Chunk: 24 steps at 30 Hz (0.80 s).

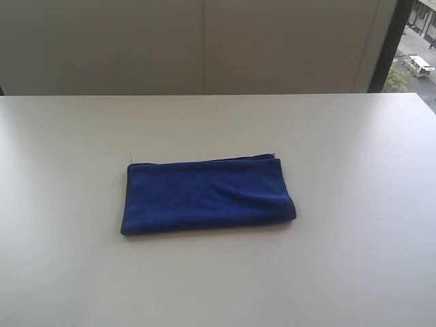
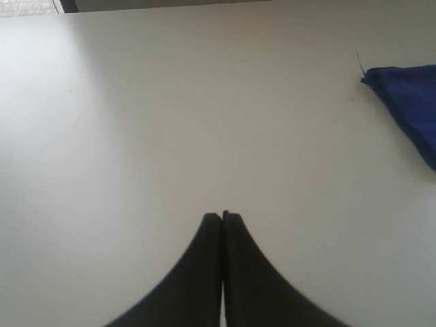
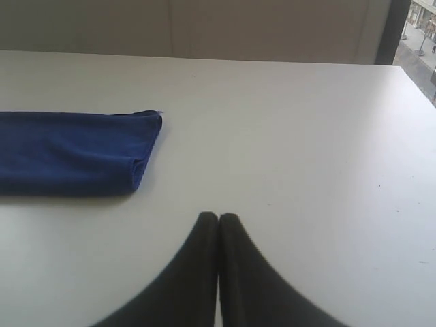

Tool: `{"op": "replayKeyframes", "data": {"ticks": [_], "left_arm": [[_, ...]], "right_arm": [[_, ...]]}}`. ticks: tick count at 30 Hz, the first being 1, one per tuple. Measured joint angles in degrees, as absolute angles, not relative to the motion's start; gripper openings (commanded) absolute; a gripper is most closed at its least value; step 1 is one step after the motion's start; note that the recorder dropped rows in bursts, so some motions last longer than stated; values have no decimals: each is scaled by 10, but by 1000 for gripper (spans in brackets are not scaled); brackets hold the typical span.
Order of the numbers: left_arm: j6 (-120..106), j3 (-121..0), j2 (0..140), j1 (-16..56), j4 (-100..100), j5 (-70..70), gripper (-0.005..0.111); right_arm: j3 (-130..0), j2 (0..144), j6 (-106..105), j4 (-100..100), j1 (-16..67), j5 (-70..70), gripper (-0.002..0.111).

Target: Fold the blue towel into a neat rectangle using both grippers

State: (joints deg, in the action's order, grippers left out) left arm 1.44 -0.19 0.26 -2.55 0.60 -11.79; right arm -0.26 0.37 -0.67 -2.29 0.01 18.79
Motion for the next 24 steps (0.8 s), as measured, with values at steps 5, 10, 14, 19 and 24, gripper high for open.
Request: {"op": "replayKeyframes", "data": {"ticks": [5,10,14,19,24], "left_arm": [[8,-2,3,-2,-10,-118,0],[6,-2,3,3,-11,-118,0],[5,-2,3,3,-13,-118,0],[5,-2,3,3,-13,-118,0],[0,-2,3,3,-13,-118,0]], "right_arm": [[-3,4,-7,-23,0,188,0],[-3,4,-7,-23,0,188,0],[-3,4,-7,-23,0,188,0],[-3,4,-7,-23,0,188,0],[-3,4,-7,-23,0,188,0]]}}
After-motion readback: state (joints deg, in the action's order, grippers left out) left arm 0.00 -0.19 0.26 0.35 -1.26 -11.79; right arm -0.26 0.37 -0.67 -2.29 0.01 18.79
